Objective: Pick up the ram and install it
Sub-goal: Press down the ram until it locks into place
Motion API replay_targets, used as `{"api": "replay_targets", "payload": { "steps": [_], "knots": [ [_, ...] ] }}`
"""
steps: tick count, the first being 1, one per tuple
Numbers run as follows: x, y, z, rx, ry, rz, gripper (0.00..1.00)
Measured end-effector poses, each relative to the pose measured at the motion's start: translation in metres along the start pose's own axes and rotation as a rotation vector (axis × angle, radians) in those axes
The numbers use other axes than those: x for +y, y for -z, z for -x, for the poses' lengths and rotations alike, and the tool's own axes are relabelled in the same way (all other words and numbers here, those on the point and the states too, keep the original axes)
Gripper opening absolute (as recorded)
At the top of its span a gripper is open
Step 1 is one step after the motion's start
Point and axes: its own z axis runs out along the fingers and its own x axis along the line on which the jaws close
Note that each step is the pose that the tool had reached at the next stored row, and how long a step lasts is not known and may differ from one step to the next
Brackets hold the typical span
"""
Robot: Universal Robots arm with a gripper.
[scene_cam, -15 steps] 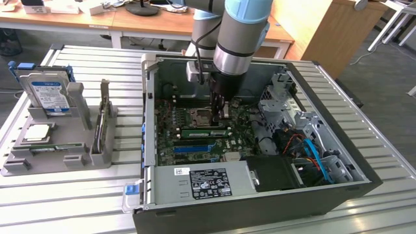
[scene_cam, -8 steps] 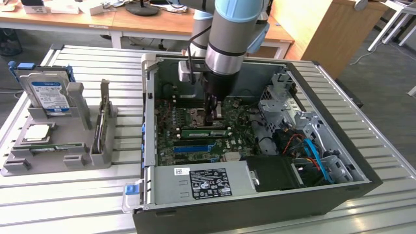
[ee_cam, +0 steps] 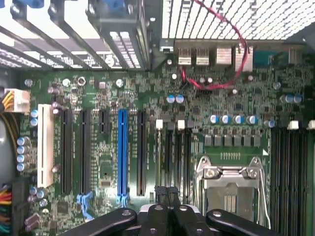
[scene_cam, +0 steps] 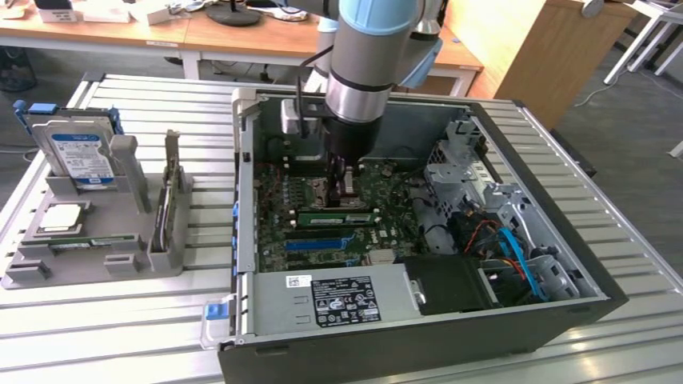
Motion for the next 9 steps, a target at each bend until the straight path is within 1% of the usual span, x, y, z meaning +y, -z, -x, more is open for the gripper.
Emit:
{"api": "replay_targets", "payload": {
  "steps": [6,9],
  "knots": [
    [0.0078,-0.0001,-0.0001,0.0000,0.000,0.0000,0.11],
    [0.0086,-0.0001,0.0000,0.0001,0.000,-0.0001,0.11]
  ]
}}
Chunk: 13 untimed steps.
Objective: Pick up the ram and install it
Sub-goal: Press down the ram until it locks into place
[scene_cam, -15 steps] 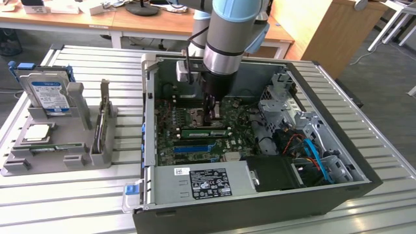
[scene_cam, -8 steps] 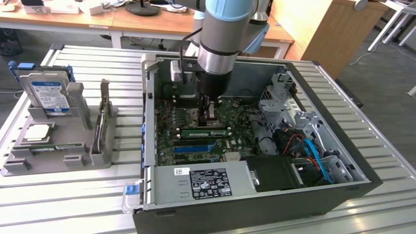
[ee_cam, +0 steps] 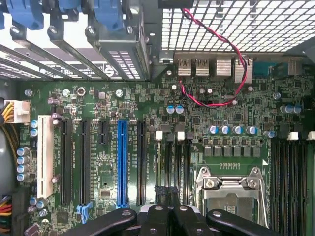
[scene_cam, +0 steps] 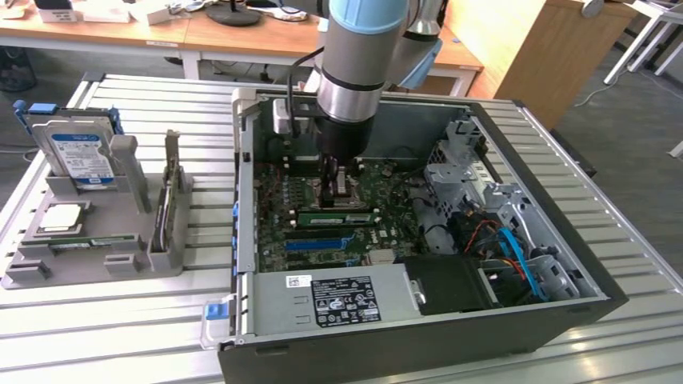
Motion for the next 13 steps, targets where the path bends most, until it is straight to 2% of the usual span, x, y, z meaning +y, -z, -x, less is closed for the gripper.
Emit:
{"api": "replay_targets", "payload": {
  "steps": [13],
  "knots": [
    [0.0001,-0.0007,-0.0029,-0.0002,0.000,-0.0001,0.11]
  ]
}}
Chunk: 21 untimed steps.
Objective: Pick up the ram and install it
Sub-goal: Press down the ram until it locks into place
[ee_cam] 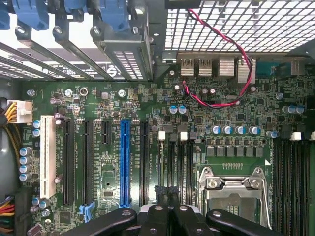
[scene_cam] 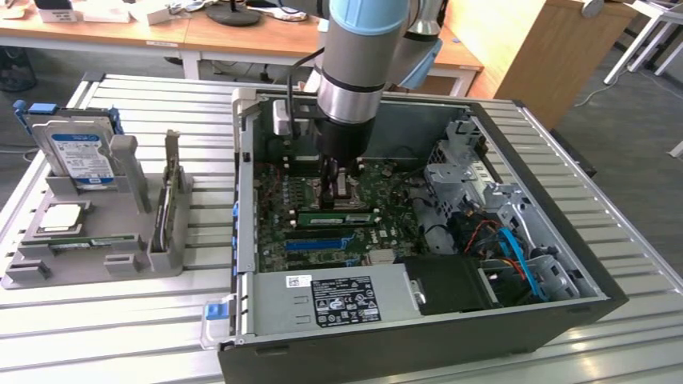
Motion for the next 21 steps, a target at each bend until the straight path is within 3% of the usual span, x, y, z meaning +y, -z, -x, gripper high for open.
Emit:
{"api": "replay_targets", "payload": {
  "steps": [21],
  "knots": [
    [-0.0001,-0.0119,0.000,0.0003,0.000,0.0002,0.11]
  ]
}}
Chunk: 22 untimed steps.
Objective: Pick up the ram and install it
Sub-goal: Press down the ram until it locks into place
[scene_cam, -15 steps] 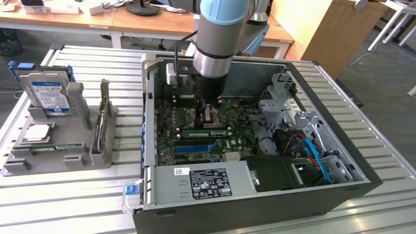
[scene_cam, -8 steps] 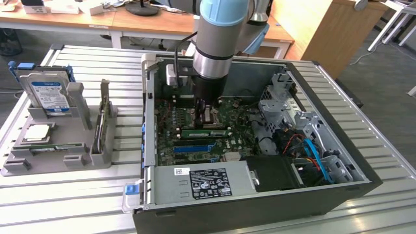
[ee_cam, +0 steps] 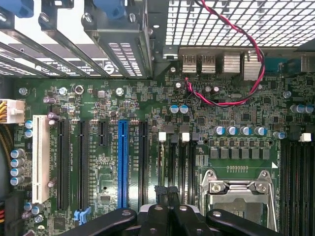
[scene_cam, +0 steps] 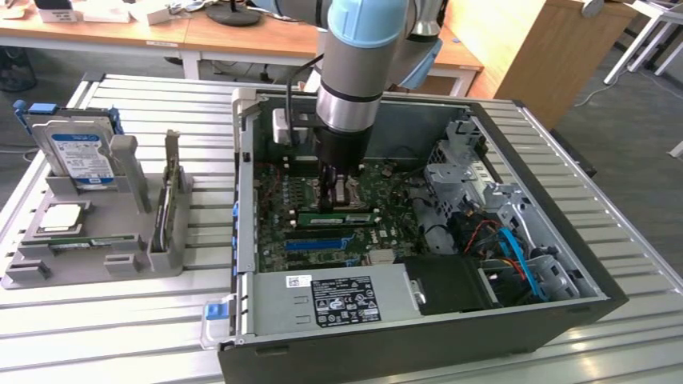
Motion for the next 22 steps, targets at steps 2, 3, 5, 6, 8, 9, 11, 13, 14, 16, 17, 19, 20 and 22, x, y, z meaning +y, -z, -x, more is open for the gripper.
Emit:
{"api": "replay_targets", "payload": {
  "steps": [2,3,5,6,8,9,11,13,14,16,17,19,20,22],
  "knots": [
    [0.0000,-0.0002,0.0000,-0.0001,0.000,0.0000,0.11],
    [0.0000,-0.0004,0.0000,-0.0003,0.000,-0.0001,0.11],
    [0.0001,-0.0008,0.0000,-0.0003,0.000,-0.0001,0.11],
    [0.0002,-0.0011,0.0001,-0.0002,0.000,-0.0001,0.11],
    [0.0002,-0.0017,0.0001,-0.0003,0.000,-0.0002,0.11],
    [0.0002,-0.0021,0.0001,-0.0002,0.000,-0.0002,0.11],
    [0.0002,-0.0022,0.0000,0.0000,0.000,0.0000,0.11],
    [0.0002,-0.0023,0.0000,0.0000,0.000,0.0000,0.11],
    [0.0002,-0.0023,0.0000,0.0000,0.000,-0.0001,0.11],
    [0.0002,-0.0034,0.0001,-0.0005,0.000,-0.0003,0.11],
    [0.0002,-0.0039,0.0001,-0.0002,0.000,-0.0001,0.11],
    [0.0002,-0.0043,0.0001,0.0000,0.000,0.0000,0.11],
    [0.0002,-0.0043,0.0001,0.0000,0.000,0.0000,0.11],
    [0.0002,-0.0049,0.0001,-0.0004,0.000,-0.0002,0.11]
  ]
}}
